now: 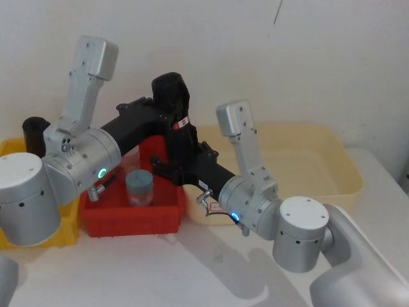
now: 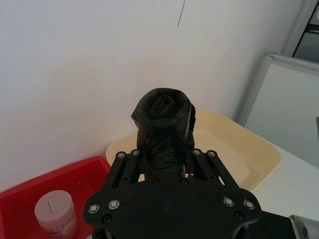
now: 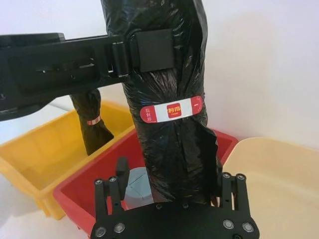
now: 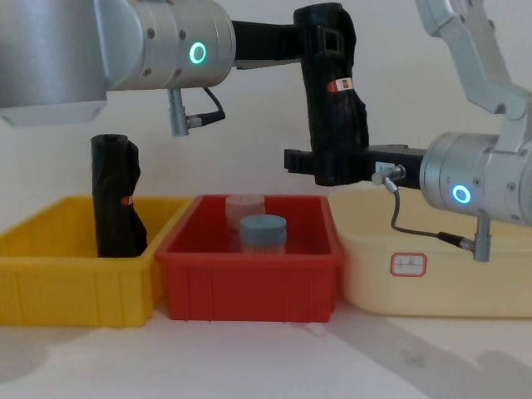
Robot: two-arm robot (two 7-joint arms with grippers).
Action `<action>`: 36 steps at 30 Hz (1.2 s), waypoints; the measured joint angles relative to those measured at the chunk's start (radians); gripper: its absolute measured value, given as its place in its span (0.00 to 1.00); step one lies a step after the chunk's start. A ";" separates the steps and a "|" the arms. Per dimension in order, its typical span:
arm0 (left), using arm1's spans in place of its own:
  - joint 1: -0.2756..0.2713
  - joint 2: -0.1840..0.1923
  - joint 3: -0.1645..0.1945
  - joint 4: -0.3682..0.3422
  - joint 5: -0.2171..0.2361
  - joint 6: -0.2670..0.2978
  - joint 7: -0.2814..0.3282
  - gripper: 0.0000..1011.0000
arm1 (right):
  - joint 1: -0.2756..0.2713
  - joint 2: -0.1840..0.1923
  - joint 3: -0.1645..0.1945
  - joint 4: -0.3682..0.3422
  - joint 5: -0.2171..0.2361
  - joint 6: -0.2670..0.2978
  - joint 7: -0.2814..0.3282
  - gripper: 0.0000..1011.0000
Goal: Pick up the garbage bag with the one hand and transfer it to the other hand.
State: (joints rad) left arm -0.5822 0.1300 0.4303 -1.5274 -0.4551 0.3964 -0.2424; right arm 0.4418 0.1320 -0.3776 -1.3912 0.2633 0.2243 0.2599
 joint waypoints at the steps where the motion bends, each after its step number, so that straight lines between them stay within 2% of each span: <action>1: 0.000 0.000 0.000 0.000 0.000 0.000 0.000 0.37 | 0.000 -0.001 0.000 0.001 0.000 0.000 0.000 0.95; 5: 0.000 0.001 0.002 -0.001 -0.001 -0.002 -0.001 0.37 | 0.003 -0.002 -0.001 0.005 0.002 0.002 0.001 0.88; 6: 0.000 0.001 0.002 -0.001 -0.001 -0.002 -0.001 0.37 | 0.003 -0.003 -0.001 0.006 0.003 0.002 0.001 0.82; 8: 0.001 0.002 0.003 -0.001 -0.002 -0.003 -0.001 0.37 | 0.004 -0.004 -0.002 0.007 0.003 0.003 0.001 0.79; 9: 0.001 0.002 0.003 -0.001 -0.002 -0.003 -0.001 0.37 | 0.004 -0.004 -0.002 0.008 0.004 0.003 0.001 0.73; 10: 0.001 0.002 0.003 -0.001 -0.002 -0.004 -0.001 0.37 | 0.005 -0.004 -0.002 0.009 0.004 0.003 0.001 0.73; 14: 0.001 0.002 0.003 -0.001 -0.003 -0.004 -0.002 0.37 | 0.005 -0.005 -0.002 0.010 0.005 0.004 0.002 0.60; 17: 0.002 0.002 0.004 -0.001 -0.003 -0.004 -0.002 0.37 | 0.006 -0.006 -0.003 0.011 0.005 0.004 0.002 0.55; 29: 0.002 0.003 0.005 -0.001 -0.004 -0.006 -0.003 0.37 | 0.007 -0.007 -0.004 0.013 0.007 0.005 0.003 0.55; 36: 0.002 0.003 0.005 -0.001 -0.005 -0.006 -0.003 0.57 | 0.002 -0.005 0.003 0.003 0.023 0.005 0.008 0.55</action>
State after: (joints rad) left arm -0.5805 0.1331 0.4353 -1.5283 -0.4598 0.3900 -0.2451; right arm 0.4443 0.1269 -0.3743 -1.3877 0.2867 0.2293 0.2676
